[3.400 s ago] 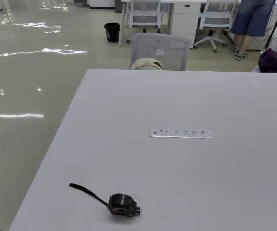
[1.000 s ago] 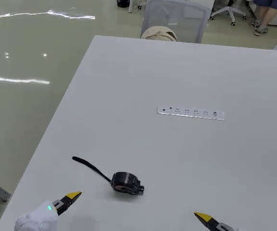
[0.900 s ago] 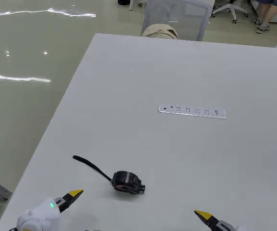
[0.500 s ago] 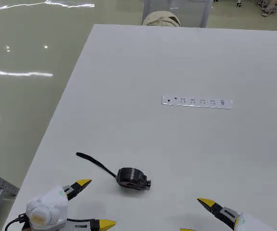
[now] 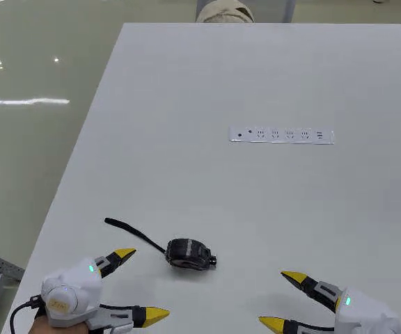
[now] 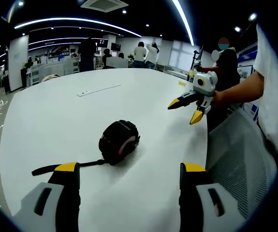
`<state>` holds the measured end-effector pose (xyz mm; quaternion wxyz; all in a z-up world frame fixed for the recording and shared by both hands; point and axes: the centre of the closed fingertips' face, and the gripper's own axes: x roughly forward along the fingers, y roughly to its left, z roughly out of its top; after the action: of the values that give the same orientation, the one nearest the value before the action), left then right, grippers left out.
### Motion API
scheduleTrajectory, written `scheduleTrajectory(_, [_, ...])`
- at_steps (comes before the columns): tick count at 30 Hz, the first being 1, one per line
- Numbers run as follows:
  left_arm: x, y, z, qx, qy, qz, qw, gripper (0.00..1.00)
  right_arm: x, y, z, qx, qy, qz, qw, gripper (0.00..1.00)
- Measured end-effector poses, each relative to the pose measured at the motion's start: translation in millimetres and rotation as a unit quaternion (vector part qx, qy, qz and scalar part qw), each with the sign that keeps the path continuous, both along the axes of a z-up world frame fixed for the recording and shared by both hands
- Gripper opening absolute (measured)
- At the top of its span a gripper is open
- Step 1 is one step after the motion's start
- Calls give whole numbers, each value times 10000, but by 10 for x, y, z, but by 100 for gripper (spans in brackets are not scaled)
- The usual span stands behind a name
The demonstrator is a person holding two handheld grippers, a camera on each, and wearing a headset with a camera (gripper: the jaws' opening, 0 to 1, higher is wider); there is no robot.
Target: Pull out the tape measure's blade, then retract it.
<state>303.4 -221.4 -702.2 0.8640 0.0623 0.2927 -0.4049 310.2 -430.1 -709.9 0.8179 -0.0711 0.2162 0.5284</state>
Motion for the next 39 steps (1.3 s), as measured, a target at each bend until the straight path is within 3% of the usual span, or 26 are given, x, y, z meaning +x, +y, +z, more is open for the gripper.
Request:
scheduleTrajectory(14, [168,-109,-95,95,29,-306,9995,79,112,126,-77,59,69,199,9998,56])
scheduleTrajectory(29, [308,-187,-158,322,51,-783,9964,74,243,176,-99,165,90,383,9991,56])
scheduleTrajectory(39, [401,-217,-233,359,90,-801,9961,73,383,206,-92,133,1,468,9988,55])
